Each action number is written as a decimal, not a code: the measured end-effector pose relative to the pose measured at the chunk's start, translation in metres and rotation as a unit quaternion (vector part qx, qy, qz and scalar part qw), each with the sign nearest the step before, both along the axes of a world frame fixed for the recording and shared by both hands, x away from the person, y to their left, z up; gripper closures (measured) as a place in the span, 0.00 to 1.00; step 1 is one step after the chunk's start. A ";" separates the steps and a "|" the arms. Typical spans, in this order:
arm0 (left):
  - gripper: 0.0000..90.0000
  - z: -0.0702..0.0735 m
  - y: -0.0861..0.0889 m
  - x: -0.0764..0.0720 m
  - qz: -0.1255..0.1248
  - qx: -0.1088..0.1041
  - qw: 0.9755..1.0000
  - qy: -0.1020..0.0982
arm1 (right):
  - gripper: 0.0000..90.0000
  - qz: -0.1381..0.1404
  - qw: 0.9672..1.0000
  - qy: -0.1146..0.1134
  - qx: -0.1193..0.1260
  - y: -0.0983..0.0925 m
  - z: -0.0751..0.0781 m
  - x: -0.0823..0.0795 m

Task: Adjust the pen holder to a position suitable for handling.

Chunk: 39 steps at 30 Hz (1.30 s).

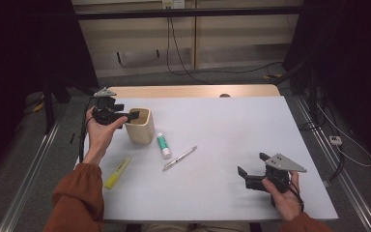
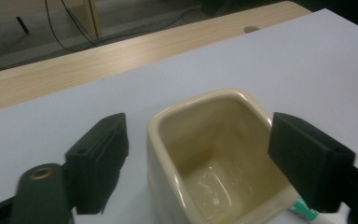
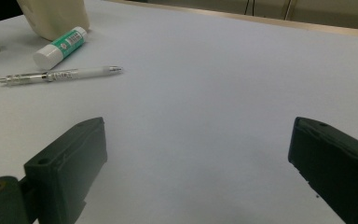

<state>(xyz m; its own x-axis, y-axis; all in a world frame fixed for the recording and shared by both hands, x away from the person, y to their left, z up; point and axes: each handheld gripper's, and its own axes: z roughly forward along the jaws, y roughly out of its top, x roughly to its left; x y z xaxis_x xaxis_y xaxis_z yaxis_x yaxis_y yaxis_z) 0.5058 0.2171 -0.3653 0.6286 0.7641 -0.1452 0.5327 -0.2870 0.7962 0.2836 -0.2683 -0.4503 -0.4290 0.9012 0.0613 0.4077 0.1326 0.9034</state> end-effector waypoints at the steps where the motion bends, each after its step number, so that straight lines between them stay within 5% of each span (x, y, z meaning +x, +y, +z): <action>1: 0.28 -0.001 0.000 0.003 -0.001 0.002 1.000 0.004 | 0.05 -0.001 1.000 0.001 0.000 0.000 0.000 0.000; 5: 0.32 -0.004 -0.004 0.015 -0.014 0.002 1.000 0.024 | 0.05 0.000 1.000 0.002 0.000 0.000 0.000 0.001; 8: 0.36 -0.006 -0.007 0.021 -0.024 0.027 0.999 0.041 | 0.05 0.000 1.000 0.003 0.001 0.000 -0.001 0.001; 18: 0.61 -0.022 -0.006 0.037 -0.027 0.045 0.997 0.061 | 0.05 0.002 1.000 0.004 0.002 -0.001 -0.001 0.001; 20: 0.61 -0.024 -0.004 0.039 -0.032 0.034 0.997 0.062 | 0.05 0.002 1.000 0.006 0.002 0.000 -0.001 0.001; 24: 0.61 -0.027 -0.002 0.041 -0.044 0.045 0.996 0.065 | 0.05 0.004 1.000 0.005 0.002 0.000 -0.001 0.001; 29: 0.71 -0.025 -0.002 0.040 -0.059 0.044 0.995 0.063 | 0.05 0.004 1.000 0.006 0.002 0.000 -0.001 0.001; 32: 0.77 -0.021 -0.003 0.039 -0.068 0.065 0.994 0.052 | 0.05 0.005 1.000 0.007 0.001 0.000 -0.001 0.002; 39: 0.79 -0.019 -0.002 0.039 -0.060 0.063 0.994 0.060 | 0.05 0.006 1.000 0.008 0.001 0.000 -0.001 0.002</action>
